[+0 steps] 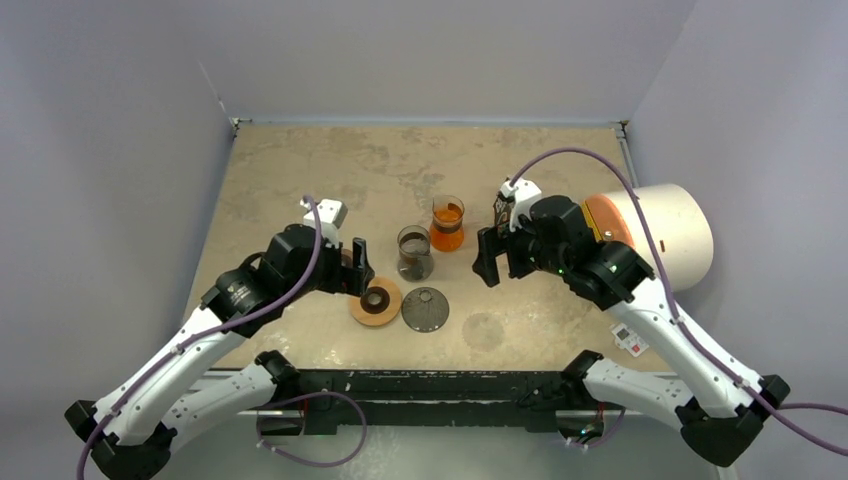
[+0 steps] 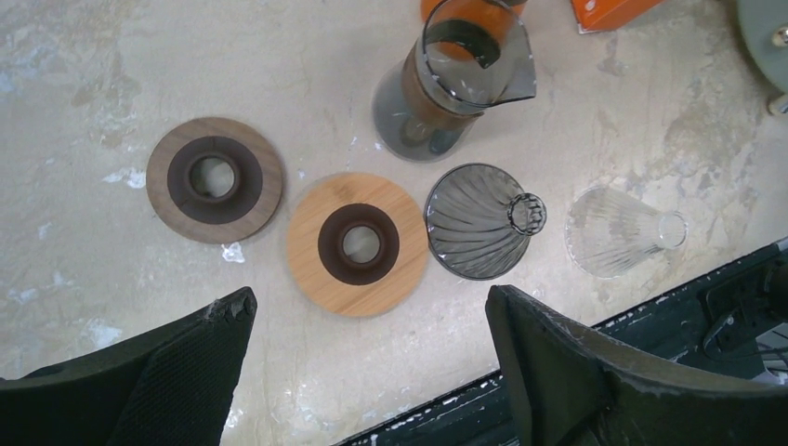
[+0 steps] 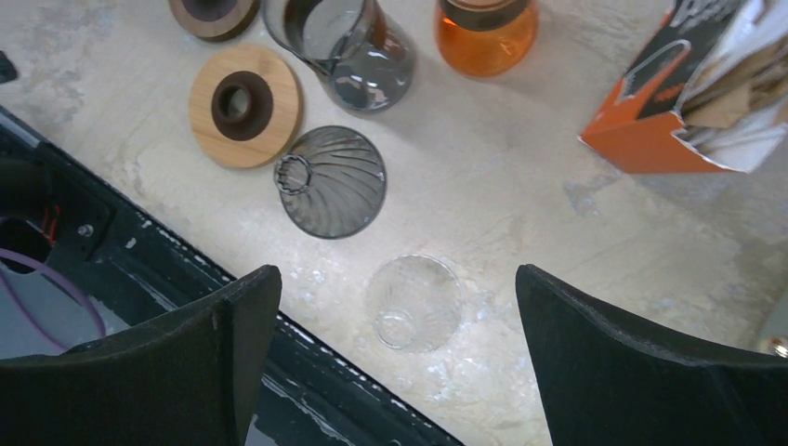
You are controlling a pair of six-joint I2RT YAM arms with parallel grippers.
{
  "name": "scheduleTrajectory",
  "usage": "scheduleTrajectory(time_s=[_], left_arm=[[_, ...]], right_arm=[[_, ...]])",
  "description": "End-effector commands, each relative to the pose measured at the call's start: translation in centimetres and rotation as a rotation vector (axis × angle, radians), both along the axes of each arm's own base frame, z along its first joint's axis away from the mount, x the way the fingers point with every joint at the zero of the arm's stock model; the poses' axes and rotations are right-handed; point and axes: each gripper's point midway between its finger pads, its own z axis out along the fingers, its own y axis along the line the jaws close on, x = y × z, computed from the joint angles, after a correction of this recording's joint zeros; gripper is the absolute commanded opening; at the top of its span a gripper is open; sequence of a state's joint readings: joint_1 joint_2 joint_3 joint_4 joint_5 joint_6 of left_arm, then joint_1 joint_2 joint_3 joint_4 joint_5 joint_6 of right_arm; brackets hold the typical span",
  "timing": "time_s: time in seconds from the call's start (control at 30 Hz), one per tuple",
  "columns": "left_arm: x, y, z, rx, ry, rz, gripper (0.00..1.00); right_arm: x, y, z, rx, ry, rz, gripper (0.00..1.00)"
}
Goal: Place the coffee filter in the dripper
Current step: Pick up the dripper holder from the center of the board.
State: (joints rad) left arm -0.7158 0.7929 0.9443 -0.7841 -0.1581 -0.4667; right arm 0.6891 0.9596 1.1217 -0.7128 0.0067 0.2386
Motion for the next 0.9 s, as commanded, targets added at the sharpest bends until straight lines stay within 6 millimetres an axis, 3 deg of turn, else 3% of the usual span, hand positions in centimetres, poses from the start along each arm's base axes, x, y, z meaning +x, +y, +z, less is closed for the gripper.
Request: scheduleTrajectory(time_s=[0.0,0.47,0.73,0.87], left_arm=[[0.2,0.9,-1.0,0.006,0.019,0.080,0.93],[-2.1,3.3,-6.3,0.021,0.293,0.378,0.85],[-3.0,1.9,-9.2,0.007,0.401,0.365,0.74],[-2.8,0.2,-10.1,-0.017,0.443,0.312,0.71]], right_arm=[[0.3,2.9,1.3,0.083,-0.002,0.047,0.98],[2.3,7.1,-0.1,0.068,0.042,0.002,0.90],[5.0,7.8,-1.0,0.034,0.026,-0.091,0.86],[5.5,8.6,-1.1,0.059,0.025,-0.098,0.85]])
